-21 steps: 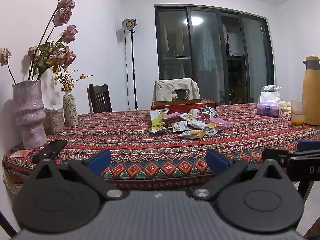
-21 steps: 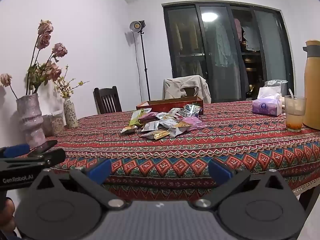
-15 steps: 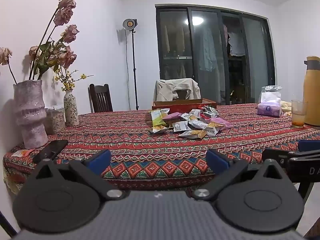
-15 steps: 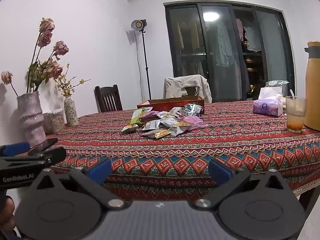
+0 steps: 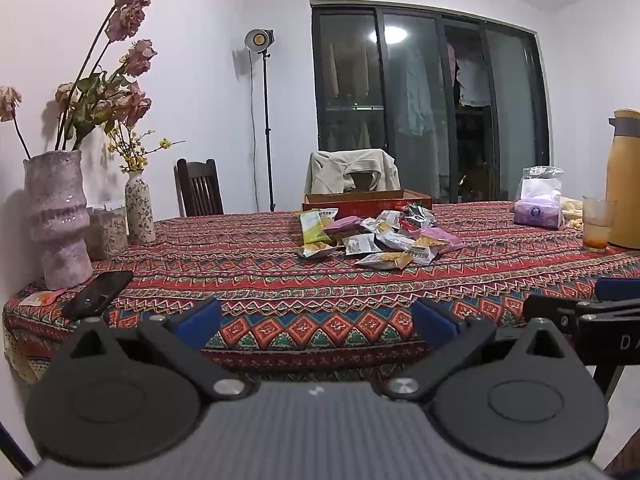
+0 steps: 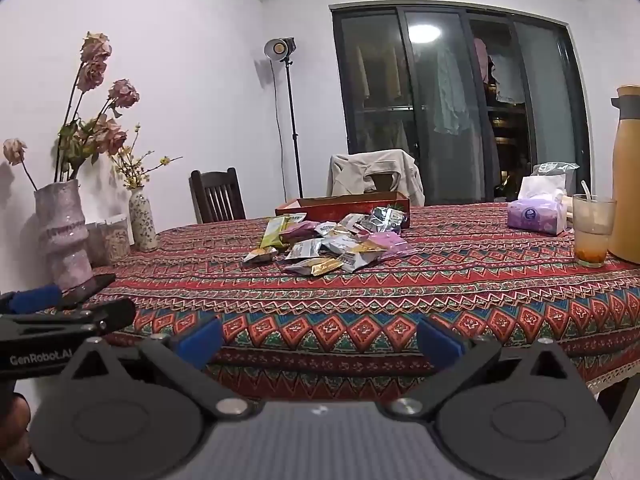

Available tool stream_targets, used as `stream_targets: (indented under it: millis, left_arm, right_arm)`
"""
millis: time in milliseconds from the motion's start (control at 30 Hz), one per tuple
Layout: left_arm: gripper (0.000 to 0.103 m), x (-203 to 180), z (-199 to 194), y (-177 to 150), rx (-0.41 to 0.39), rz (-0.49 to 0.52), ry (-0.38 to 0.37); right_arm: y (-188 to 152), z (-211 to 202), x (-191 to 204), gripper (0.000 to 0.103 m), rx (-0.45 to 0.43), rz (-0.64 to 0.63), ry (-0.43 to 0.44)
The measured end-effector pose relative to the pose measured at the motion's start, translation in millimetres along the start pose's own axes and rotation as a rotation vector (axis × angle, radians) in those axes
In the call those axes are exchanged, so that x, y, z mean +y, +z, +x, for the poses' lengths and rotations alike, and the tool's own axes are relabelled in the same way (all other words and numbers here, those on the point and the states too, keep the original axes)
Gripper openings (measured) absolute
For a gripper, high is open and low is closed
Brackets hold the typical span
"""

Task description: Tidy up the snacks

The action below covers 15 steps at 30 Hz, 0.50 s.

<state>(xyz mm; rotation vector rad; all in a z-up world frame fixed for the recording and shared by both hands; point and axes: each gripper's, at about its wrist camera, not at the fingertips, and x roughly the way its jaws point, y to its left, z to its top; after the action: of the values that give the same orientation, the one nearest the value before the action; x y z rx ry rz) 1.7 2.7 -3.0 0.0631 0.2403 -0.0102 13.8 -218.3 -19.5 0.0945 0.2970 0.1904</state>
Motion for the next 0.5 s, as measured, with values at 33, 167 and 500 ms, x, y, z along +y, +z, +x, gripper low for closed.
stream_targets:
  millis: [33,167,500]
  left_arm:
    - [0.103,0.2,1.0,0.0,0.003,-0.002,0.001]
    - [0.103,0.9,2.6,-0.9,0.014,-0.005,0.002]
    - [0.103,1.7,4.2,-1.9,0.029,-0.008,0.0]
  right_arm:
    - [-0.4,0.4,0.3,0.103,0.002,-0.001,0.002]
    - [-1.6,1.8,0.0,0.103,0.006,-0.007,0.003]
    - [-0.9,4.2,2.4,0.103,0.016,-0.019,0.01]
